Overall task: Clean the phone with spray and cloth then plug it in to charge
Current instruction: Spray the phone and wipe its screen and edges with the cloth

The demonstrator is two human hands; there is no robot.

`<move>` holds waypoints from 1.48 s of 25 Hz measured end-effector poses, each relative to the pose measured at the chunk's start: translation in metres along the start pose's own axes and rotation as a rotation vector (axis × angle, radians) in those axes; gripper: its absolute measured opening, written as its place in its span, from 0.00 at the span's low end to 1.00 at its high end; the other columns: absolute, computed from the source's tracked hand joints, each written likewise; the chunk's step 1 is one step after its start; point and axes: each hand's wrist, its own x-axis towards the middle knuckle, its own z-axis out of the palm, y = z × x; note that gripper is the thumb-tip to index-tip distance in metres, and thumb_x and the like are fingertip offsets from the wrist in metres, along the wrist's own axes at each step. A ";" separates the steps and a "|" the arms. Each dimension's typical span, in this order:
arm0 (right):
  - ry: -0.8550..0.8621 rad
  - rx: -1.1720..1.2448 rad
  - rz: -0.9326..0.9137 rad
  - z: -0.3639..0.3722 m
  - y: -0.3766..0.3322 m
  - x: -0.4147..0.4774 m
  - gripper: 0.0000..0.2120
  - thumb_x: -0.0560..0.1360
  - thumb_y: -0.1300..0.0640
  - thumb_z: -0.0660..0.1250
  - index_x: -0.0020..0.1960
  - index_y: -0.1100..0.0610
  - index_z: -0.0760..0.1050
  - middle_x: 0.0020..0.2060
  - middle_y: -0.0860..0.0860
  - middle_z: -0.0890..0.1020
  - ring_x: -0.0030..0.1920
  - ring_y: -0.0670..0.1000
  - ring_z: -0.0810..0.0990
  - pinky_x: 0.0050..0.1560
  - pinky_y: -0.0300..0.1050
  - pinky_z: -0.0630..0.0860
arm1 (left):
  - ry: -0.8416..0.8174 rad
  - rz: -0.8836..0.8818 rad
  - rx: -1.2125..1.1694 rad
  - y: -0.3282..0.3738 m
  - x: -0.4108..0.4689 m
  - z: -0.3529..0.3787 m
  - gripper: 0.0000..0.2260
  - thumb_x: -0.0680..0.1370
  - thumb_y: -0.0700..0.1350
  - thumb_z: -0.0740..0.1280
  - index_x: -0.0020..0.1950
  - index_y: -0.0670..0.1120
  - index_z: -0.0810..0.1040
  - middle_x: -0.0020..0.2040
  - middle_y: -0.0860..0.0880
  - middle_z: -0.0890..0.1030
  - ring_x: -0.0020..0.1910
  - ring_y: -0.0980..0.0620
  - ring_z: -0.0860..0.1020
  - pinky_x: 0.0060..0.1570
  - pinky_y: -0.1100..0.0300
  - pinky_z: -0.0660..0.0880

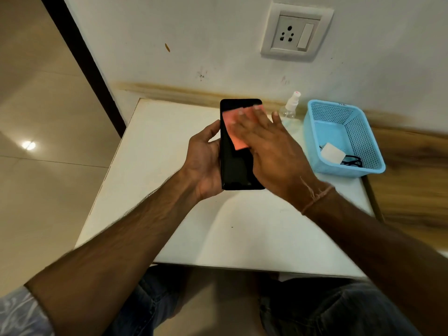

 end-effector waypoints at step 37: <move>0.032 -0.022 -0.074 0.003 -0.009 -0.062 0.37 0.67 0.69 0.43 0.76 0.63 0.60 0.76 0.58 0.61 0.77 0.59 0.55 0.75 0.56 0.57 | -0.021 -0.011 0.017 -0.003 0.002 -0.001 0.31 0.79 0.65 0.57 0.69 0.44 0.79 0.68 0.40 0.79 0.67 0.40 0.77 0.71 0.42 0.69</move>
